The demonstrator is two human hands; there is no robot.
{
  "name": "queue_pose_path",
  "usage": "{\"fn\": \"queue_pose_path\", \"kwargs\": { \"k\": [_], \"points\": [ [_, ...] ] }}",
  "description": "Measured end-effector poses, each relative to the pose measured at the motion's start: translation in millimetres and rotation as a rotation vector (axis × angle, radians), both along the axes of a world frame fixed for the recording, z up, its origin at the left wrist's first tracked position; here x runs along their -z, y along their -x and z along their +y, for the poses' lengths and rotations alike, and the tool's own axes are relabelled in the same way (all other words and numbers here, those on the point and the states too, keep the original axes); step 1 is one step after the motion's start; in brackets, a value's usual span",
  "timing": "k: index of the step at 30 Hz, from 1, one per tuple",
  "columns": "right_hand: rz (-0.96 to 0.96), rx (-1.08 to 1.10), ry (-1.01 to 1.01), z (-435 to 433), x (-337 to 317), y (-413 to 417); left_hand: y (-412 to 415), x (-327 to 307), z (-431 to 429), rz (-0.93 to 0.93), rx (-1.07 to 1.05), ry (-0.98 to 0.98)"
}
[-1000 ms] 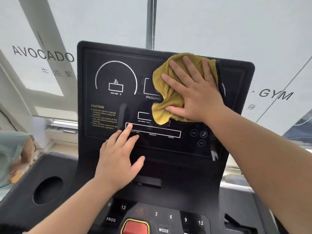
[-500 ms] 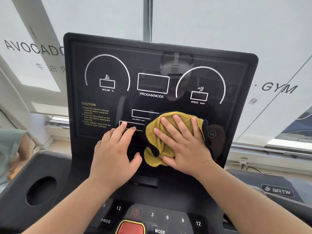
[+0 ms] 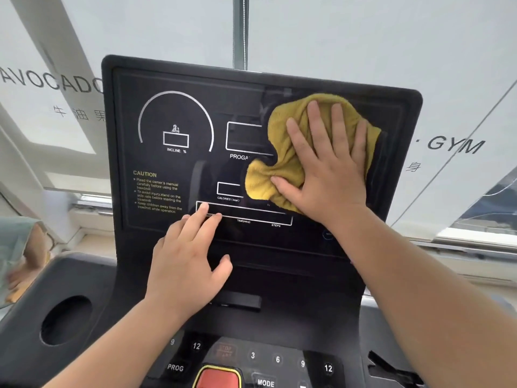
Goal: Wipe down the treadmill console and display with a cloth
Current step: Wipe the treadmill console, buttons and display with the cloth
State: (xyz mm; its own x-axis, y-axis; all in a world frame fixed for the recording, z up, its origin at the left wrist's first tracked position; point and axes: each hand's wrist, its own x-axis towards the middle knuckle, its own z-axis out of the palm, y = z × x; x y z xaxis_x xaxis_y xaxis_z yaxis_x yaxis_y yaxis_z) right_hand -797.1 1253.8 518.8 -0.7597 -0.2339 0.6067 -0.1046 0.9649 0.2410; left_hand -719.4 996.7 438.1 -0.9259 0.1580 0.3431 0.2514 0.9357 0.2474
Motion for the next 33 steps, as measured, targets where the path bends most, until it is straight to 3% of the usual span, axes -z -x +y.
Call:
{"fn": "queue_pose_path", "kwargs": {
  "k": [6,9,14,18,21,26,33],
  "points": [
    [-0.039,-0.199,-0.148,0,86,-46,2,-6,10,0.027,-0.023,0.019],
    [-0.064,-0.299,-0.245,19,99,-55,-1,-5,16,0.028,-0.043,0.063],
    [-0.029,-0.366,-0.323,45,48,-26,-2,-18,43,0.105,-0.008,-0.010],
    [0.046,-0.225,-0.172,57,-26,12,4,-29,70,0.133,0.096,0.018],
    [0.076,-0.123,-0.077,58,-43,18,5,-26,78,0.130,0.132,0.060],
    [0.060,0.038,0.132,49,16,-17,4,-14,73,0.094,0.136,0.116],
    [-0.038,0.012,0.064,58,136,-92,7,-17,76,0.136,0.135,0.065]
  ]
}}
